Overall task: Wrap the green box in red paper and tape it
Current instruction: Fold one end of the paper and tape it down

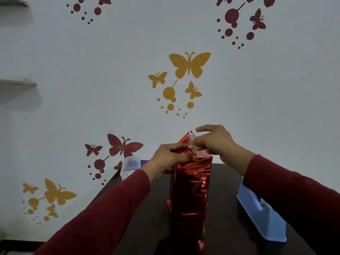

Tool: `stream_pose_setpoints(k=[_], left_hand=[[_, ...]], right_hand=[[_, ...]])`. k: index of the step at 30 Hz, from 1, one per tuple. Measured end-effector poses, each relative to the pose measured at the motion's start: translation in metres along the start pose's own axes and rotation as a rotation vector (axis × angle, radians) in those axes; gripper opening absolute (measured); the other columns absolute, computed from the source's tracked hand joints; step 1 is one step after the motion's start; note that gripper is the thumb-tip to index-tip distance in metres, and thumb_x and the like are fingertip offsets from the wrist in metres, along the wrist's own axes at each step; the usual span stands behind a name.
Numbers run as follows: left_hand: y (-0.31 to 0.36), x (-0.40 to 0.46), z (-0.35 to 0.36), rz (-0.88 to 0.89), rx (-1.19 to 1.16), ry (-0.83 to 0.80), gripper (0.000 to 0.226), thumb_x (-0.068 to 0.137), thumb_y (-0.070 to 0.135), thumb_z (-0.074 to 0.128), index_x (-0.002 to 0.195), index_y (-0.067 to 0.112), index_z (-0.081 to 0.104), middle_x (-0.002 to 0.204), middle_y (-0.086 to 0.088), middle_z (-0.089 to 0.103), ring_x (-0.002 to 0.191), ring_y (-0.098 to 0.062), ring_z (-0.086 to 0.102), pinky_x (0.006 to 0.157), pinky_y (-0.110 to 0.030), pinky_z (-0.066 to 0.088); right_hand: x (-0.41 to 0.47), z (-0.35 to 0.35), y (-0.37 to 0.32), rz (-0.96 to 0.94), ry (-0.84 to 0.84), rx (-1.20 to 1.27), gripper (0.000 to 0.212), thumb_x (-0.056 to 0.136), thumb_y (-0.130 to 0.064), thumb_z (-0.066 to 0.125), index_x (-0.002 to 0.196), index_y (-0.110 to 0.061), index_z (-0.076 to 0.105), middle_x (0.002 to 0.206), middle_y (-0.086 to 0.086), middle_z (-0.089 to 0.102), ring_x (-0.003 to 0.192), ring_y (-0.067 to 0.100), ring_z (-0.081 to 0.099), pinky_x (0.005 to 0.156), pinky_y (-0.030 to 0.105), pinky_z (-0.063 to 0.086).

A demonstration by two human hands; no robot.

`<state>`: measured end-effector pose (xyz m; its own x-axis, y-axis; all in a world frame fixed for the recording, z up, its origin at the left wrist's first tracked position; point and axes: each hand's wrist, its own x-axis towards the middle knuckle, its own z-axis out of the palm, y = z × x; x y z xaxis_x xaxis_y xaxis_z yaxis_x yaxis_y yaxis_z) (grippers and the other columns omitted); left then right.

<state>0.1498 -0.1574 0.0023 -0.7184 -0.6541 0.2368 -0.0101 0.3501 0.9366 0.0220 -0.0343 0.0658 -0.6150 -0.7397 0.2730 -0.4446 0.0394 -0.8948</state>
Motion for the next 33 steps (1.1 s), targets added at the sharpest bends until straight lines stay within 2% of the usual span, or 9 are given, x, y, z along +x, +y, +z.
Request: stream_pose_setpoints(k=[3, 8, 13, 16, 20, 24, 27, 29, 33], left_hand=[[0.002, 0.004, 0.003, -0.008, 0.062, 0.007, 0.043, 0.077, 0.036, 0.088, 0.115, 0.044, 0.07, 0.103, 0.02, 0.066, 0.088, 0.004, 0.062, 0.067, -0.026, 0.047], [0.001, 0.013, 0.008, -0.008, 0.1, 0.072, 0.053, 0.078, 0.041, 0.086, 0.128, 0.033, 0.068, 0.121, 0.006, 0.071, 0.101, -0.006, 0.067, 0.07, -0.02, 0.044], [-0.001, 0.017, 0.013, 0.006, 0.142, 0.085, 0.067, 0.06, 0.056, 0.081, 0.123, 0.035, 0.069, 0.118, 0.006, 0.072, 0.105, -0.012, 0.069, 0.094, -0.033, 0.055], [0.001, 0.015, 0.013, 0.008, 0.139, 0.039, 0.048, 0.075, 0.041, 0.081, 0.121, 0.033, 0.069, 0.116, 0.007, 0.073, 0.107, -0.011, 0.068, 0.085, -0.024, 0.049], [0.0, 0.014, 0.012, -0.005, 0.136, 0.024, 0.052, 0.085, 0.031, 0.08, 0.134, 0.028, 0.063, 0.12, 0.007, 0.071, 0.105, -0.008, 0.068, 0.081, -0.021, 0.048], [-0.002, 0.016, 0.011, -0.005, 0.142, 0.013, 0.053, 0.08, 0.031, 0.083, 0.131, 0.028, 0.066, 0.115, 0.006, 0.073, 0.105, -0.012, 0.071, 0.093, -0.029, 0.054], [-0.004, 0.017, 0.013, 0.005, 0.167, 0.01, 0.063, 0.068, 0.039, 0.088, 0.128, 0.033, 0.068, 0.121, 0.008, 0.072, 0.111, -0.013, 0.068, 0.105, -0.036, 0.051], [-0.004, 0.017, 0.013, -0.01, 0.167, 0.031, 0.071, 0.07, 0.037, 0.09, 0.136, 0.031, 0.063, 0.129, 0.009, 0.067, 0.117, -0.012, 0.064, 0.102, -0.03, 0.048], [-0.004, 0.015, 0.012, -0.011, 0.176, 0.05, 0.07, 0.075, 0.032, 0.089, 0.139, 0.028, 0.061, 0.13, 0.005, 0.065, 0.115, -0.013, 0.064, 0.095, -0.026, 0.049]], right_hand=[[0.001, 0.001, -0.001, -0.006, -0.001, -0.011, 0.047, 0.079, 0.0, 0.079, 0.122, -0.018, 0.069, 0.076, 0.007, 0.075, 0.048, 0.006, 0.067, 0.04, 0.018, 0.039], [0.004, 0.005, -0.007, -0.035, -0.024, 0.085, 0.043, 0.081, -0.007, 0.082, 0.12, -0.021, 0.071, 0.085, 0.011, 0.078, 0.069, 0.015, 0.076, 0.044, 0.02, 0.041], [0.004, 0.013, -0.025, 0.015, -0.174, 0.476, 0.04, 0.084, -0.011, 0.084, 0.12, -0.023, 0.071, 0.103, 0.0, 0.08, 0.083, 0.012, 0.071, 0.08, 0.037, 0.063], [0.006, 0.017, -0.026, 0.059, -0.205, 0.48, 0.04, 0.085, -0.01, 0.082, 0.121, -0.022, 0.07, 0.103, -0.004, 0.078, 0.088, 0.012, 0.07, 0.093, 0.054, 0.057], [0.007, 0.016, -0.021, -0.119, -0.075, 0.095, 0.045, 0.082, -0.013, 0.082, 0.123, -0.025, 0.07, 0.09, 0.0, 0.079, 0.077, 0.012, 0.076, 0.076, 0.034, 0.061], [0.005, 0.015, -0.02, -0.236, -0.066, -0.087, 0.045, 0.081, -0.009, 0.077, 0.123, -0.023, 0.069, 0.082, -0.007, 0.08, 0.07, 0.001, 0.074, 0.066, 0.013, 0.054], [0.008, 0.015, -0.017, -0.195, -0.054, -0.056, 0.044, 0.08, -0.009, 0.08, 0.12, -0.023, 0.07, 0.08, -0.003, 0.079, 0.06, 0.007, 0.073, 0.055, 0.015, 0.053], [0.013, 0.013, -0.013, -0.143, -0.02, -0.06, 0.044, 0.077, -0.012, 0.084, 0.117, -0.025, 0.072, 0.085, 0.0, 0.077, 0.053, 0.009, 0.065, 0.053, 0.021, 0.052], [0.021, 0.002, -0.003, -0.048, -0.039, -0.057, 0.047, 0.075, -0.014, 0.087, 0.119, -0.024, 0.073, 0.111, 0.007, 0.069, 0.076, 0.019, 0.06, 0.051, 0.025, 0.041]])
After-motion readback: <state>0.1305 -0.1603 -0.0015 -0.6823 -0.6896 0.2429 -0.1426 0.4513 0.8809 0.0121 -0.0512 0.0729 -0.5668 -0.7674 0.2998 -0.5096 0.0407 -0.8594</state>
